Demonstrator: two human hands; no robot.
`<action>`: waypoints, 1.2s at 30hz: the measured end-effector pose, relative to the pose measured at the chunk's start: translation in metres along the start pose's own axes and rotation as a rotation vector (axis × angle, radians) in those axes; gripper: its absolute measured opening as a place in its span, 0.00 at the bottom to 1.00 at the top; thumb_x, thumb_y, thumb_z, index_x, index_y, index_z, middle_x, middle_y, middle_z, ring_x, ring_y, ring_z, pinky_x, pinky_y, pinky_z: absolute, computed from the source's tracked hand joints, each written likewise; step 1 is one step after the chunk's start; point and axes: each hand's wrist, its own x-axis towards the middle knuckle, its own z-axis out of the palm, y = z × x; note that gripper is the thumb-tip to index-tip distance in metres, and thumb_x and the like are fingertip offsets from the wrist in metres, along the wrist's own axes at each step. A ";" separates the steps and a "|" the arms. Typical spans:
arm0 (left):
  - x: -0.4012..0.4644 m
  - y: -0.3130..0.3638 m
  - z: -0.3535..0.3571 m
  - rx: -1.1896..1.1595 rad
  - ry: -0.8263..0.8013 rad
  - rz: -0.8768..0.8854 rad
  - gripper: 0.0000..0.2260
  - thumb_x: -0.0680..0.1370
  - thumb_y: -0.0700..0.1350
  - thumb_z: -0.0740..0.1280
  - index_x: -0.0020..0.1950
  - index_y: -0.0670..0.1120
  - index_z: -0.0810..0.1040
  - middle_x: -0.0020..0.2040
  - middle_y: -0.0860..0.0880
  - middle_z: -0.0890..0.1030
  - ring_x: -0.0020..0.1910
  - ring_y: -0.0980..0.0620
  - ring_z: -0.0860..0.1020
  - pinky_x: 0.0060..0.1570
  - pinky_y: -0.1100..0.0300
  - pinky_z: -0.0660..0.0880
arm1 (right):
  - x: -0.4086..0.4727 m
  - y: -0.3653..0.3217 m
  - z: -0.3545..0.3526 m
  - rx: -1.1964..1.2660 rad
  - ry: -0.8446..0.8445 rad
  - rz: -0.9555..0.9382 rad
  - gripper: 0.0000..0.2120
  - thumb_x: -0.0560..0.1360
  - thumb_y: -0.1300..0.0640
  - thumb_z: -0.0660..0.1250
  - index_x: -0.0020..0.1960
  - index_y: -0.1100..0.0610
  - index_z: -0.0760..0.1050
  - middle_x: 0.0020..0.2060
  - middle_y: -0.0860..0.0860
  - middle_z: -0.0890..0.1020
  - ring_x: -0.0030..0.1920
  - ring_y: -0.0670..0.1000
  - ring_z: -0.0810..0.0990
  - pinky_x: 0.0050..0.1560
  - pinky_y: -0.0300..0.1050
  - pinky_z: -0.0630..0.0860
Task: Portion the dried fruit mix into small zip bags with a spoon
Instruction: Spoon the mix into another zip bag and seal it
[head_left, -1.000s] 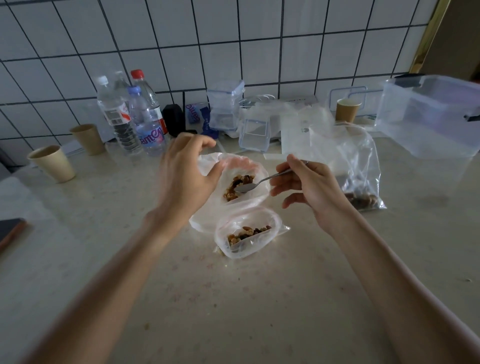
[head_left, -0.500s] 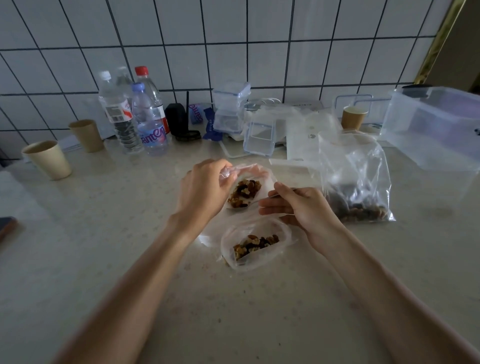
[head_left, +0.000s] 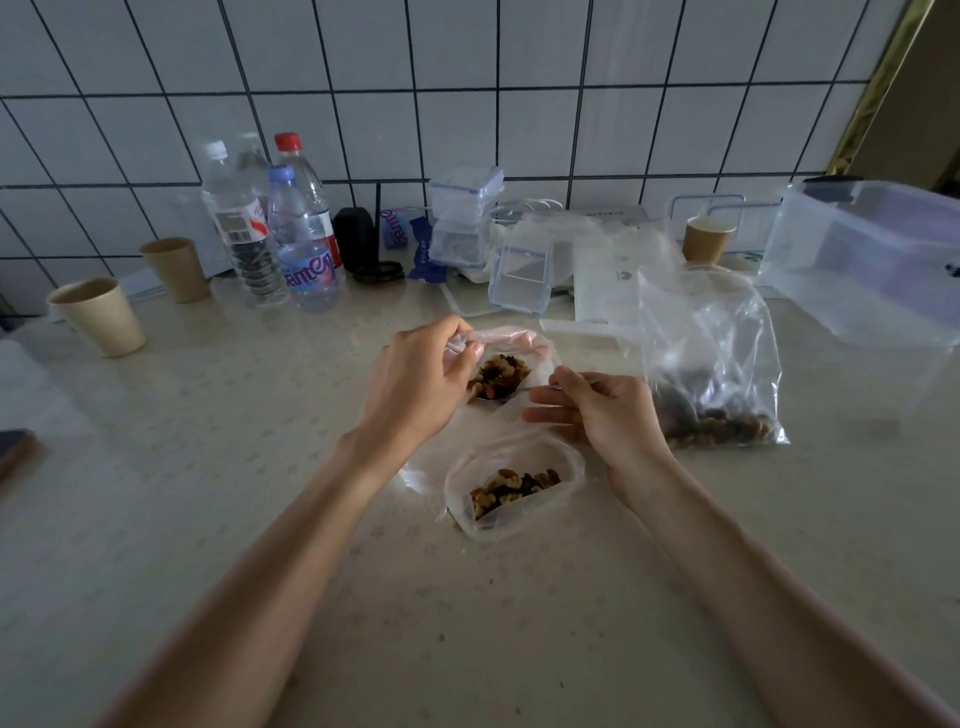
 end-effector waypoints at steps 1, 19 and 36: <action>0.000 0.000 0.000 -0.002 -0.004 -0.001 0.05 0.83 0.50 0.68 0.55 0.50 0.81 0.40 0.56 0.81 0.35 0.60 0.78 0.33 0.62 0.72 | 0.000 0.000 0.001 -0.006 0.017 -0.020 0.11 0.84 0.55 0.66 0.52 0.62 0.82 0.41 0.54 0.89 0.41 0.54 0.89 0.38 0.44 0.84; -0.006 -0.013 0.024 -0.162 -0.093 -0.112 0.08 0.87 0.54 0.58 0.55 0.51 0.70 0.37 0.55 0.76 0.34 0.59 0.74 0.32 0.60 0.65 | 0.000 -0.004 0.004 -0.169 -0.108 -0.107 0.11 0.86 0.54 0.60 0.54 0.52 0.80 0.48 0.47 0.89 0.41 0.53 0.89 0.33 0.45 0.84; 0.001 -0.021 0.017 -0.225 -0.049 -0.174 0.09 0.86 0.52 0.62 0.56 0.47 0.76 0.45 0.54 0.80 0.43 0.56 0.79 0.37 0.60 0.71 | 0.000 -0.017 -0.010 0.167 -0.039 0.096 0.15 0.87 0.55 0.57 0.59 0.63 0.79 0.47 0.58 0.89 0.46 0.58 0.89 0.31 0.48 0.82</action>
